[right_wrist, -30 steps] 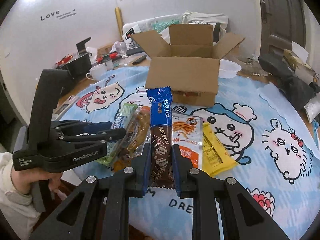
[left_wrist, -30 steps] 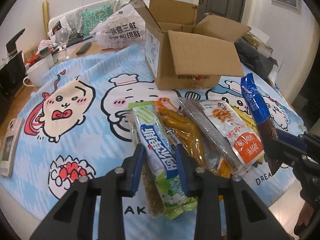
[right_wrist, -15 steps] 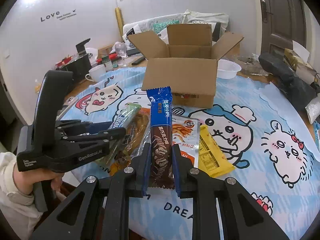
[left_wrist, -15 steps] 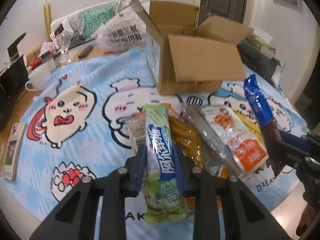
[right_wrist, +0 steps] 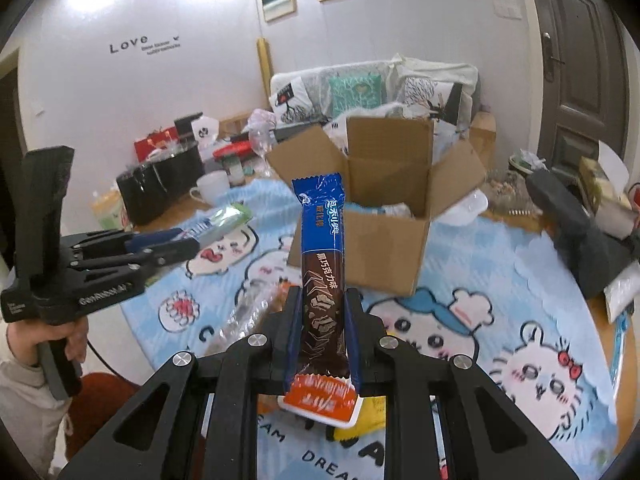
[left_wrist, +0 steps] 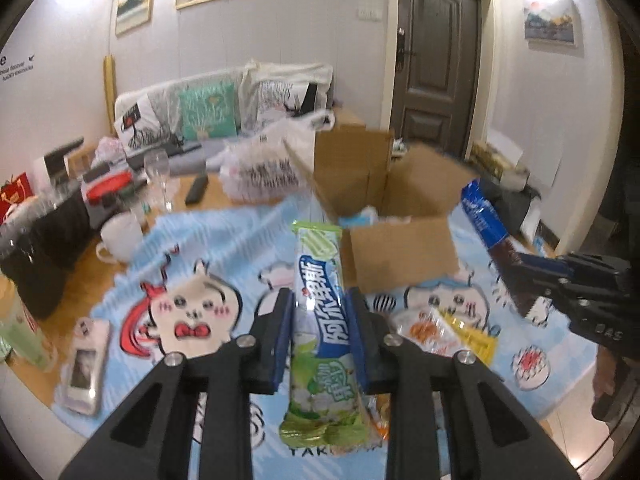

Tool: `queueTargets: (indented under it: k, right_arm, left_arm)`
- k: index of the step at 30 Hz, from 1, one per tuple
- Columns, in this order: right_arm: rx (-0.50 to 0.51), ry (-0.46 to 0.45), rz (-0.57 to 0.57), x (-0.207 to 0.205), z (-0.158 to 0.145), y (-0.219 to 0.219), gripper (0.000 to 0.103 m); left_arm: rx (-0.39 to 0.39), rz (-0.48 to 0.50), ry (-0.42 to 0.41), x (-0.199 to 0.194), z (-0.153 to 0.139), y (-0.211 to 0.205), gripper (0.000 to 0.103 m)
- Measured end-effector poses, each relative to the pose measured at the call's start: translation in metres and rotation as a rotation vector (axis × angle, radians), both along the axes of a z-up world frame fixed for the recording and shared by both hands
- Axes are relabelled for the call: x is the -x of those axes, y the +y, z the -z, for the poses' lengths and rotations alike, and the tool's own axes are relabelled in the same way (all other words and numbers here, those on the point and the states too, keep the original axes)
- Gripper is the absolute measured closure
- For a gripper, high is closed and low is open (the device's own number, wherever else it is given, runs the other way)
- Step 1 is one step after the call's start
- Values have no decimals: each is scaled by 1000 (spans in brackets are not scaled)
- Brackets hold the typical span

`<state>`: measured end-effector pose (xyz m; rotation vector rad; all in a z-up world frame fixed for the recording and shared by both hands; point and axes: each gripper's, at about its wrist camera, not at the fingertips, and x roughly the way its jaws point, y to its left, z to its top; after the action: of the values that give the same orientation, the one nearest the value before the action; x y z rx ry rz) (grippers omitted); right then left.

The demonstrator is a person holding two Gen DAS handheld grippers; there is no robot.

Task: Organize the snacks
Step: 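Carry both bars into the box and open both grippers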

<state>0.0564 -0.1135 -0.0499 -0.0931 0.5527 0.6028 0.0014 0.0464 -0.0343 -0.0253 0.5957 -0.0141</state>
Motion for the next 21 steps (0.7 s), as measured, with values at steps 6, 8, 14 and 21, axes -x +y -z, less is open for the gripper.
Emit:
queueTargets:
  k: [6,8,14,21]
  right_arm:
    - [6,-25,-21,-29,-29,0,88]
    - [7,-3,-24,-50,-35,0,88]
    - [46,108,-7,-129,-45,4,88]
    - [148,272,-6,-211,-31,21,88]
  left_arm:
    - [-45,47,-60,-26,-49,-9,79]
    - [-42,71,-63,-44,-60,-15,79]
    - [-35,149,31,-133,-69,-36,79]
    - [-49,146,171,-215,-41,-50,79]
